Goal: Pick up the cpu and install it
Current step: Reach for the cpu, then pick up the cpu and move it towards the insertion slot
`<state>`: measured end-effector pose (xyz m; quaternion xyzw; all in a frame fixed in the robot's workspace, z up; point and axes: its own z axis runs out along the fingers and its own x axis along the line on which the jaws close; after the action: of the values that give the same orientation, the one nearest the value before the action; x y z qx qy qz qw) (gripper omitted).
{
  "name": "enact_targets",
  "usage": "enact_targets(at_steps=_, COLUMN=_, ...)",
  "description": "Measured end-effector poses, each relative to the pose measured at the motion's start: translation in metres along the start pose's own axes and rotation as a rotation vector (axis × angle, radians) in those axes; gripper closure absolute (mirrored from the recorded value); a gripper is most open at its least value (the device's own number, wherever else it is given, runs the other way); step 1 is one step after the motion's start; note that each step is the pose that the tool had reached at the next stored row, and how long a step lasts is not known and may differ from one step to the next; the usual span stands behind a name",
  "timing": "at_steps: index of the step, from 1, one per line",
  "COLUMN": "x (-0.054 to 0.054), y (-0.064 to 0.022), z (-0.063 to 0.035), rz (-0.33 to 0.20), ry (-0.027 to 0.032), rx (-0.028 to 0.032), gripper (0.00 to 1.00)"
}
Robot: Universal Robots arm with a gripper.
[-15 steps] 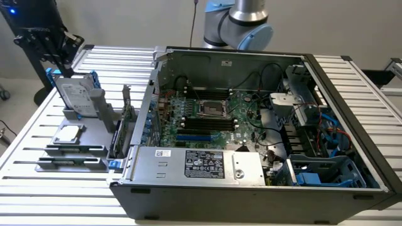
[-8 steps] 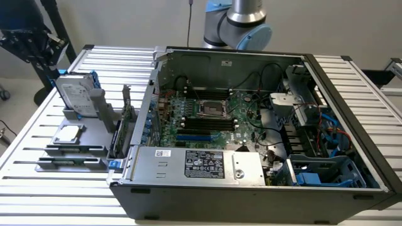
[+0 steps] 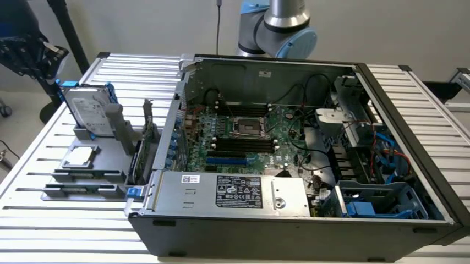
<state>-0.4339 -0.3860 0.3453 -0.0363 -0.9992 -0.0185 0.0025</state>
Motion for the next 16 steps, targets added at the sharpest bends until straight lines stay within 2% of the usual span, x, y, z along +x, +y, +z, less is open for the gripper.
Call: enact_targets(at_steps=16, x=0.0, y=0.0, z=0.0, rz=0.0, ry=0.0001, rx=0.0, gripper=0.89)
